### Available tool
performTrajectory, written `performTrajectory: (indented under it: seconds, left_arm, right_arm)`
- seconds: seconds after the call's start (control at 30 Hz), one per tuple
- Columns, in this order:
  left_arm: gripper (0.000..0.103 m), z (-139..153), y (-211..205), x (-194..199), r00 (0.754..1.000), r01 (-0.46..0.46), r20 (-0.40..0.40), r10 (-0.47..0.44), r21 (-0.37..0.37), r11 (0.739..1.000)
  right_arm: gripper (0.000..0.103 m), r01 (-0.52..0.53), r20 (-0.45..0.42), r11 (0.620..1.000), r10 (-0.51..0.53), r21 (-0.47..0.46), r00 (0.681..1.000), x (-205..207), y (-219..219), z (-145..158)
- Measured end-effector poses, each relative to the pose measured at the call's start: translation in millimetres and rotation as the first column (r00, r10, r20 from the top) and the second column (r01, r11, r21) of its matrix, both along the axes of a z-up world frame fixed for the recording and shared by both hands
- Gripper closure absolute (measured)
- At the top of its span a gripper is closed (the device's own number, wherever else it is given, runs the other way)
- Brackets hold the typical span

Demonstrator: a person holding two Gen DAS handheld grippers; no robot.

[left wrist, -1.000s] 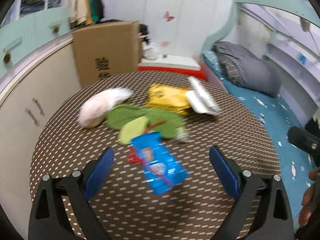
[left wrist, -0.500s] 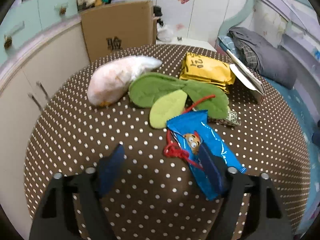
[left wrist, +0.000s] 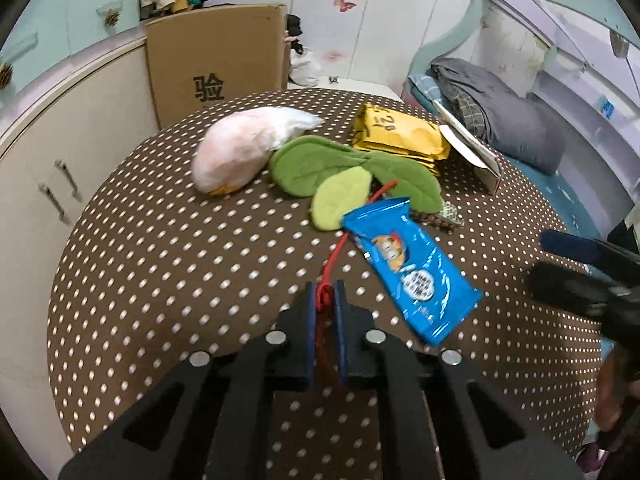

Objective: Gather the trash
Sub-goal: 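Grasp the red string with the left tool while the right tool grasps the blue snack bag, then carry the string and bag to the wastebasket and open both tools over it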

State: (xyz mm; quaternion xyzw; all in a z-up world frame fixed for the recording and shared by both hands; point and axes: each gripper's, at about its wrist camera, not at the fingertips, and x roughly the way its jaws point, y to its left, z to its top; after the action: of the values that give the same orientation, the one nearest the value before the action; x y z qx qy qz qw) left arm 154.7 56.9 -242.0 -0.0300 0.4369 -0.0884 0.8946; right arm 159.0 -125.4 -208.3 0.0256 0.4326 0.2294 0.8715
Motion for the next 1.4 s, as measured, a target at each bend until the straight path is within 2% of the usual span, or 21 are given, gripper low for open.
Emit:
performTrajectory:
  seconds: [0.1,0.13,0.2,0.23,0.27,0.3,0.37,0.47,0.6,0.77,1.03,1.27,1.3,1.33,1.37,1.4]
  left_arm:
    - [0.095,0,5,-8,1.0,-0.015,0.006,0.015,-0.003,1.0]
    - [0.095,1,7,-10,1.0,-0.02,0.008,0.02,-0.004,1.0]
    - [0.095,1,11,-17,0.999,-0.032,0.011,0.032,-0.01,0.999]
    - [0.095,1,12,-18,0.999,-0.037,0.011,0.037,-0.013,0.999]
    - [0.095,1,13,-20,0.999,-0.042,0.011,0.042,-0.012,0.999]
    - [0.095,1,15,-22,0.999,-0.051,0.012,0.051,-0.016,0.999]
    - [0.095,3,21,-21,0.998,-0.063,0.011,0.063,-0.023,0.998]
    - [0.095,7,24,-23,0.997,-0.075,0.013,0.075,-0.035,0.997]
    - [0.095,16,23,-26,0.997,-0.072,0.025,0.074,-0.051,0.996]
    - [0.095,36,12,-30,0.997,-0.044,0.063,0.049,-0.077,0.996]
    - [0.095,76,-19,-33,0.99,0.029,0.142,-0.014,-0.103,0.994]
    - [0.095,84,-43,-32,0.986,0.07,0.16,-0.053,-0.101,0.992]
    - [0.095,83,-46,-33,0.986,0.074,0.157,-0.058,-0.103,0.992]
    - [0.095,83,-48,-33,0.986,0.077,0.155,-0.06,-0.102,0.992]
    - [0.095,82,-48,-34,0.986,0.079,0.155,-0.062,-0.101,0.992]
    - [0.095,82,-49,-34,0.986,0.08,0.154,-0.064,-0.098,0.992]
  right_arm:
    - [0.007,-0.044,0.016,0.998,0.044,-0.046,0.999,10,25,-7]
    - [0.011,-0.055,0.026,0.996,0.057,-0.064,0.998,13,33,-8]
    - [0.023,-0.075,0.034,0.992,0.079,-0.104,0.996,19,46,-13]
    - [0.039,-0.081,0.033,0.989,0.085,-0.126,0.996,21,51,-16]
    - [0.063,-0.091,0.025,0.985,0.096,-0.143,0.995,23,56,-19]
    - [0.071,-0.095,0.035,0.982,0.102,-0.165,0.994,22,60,-22]
    - [0.077,-0.114,0.044,0.98,0.123,-0.163,0.991,18,62,-22]
    - [0.084,-0.137,0.041,0.985,0.142,-0.109,0.989,7,53,-19]
    - [0.086,-0.125,0.048,0.992,0.126,-0.036,0.991,-7,30,-8]
    - [0.087,-0.069,0.076,0.998,0.068,0.009,0.995,-17,-5,9]
    - [0.088,0.013,0.106,0.999,-0.017,0.037,0.994,-21,-58,26]
    - [0.085,0.015,-0.037,1.0,-0.014,0.018,0.999,-16,-70,-13]
    - [0.083,0.012,-0.05,0.999,-0.01,0.032,0.999,-16,-70,-16]
    - [0.069,0.012,-0.061,0.999,-0.01,0.038,0.998,-15,-70,-20]
    - [0.05,0.016,-0.066,0.999,-0.014,0.029,0.998,-14,-68,-23]
    - [0.05,0.011,-0.049,1.0,-0.01,0.014,0.999,-14,-64,-24]
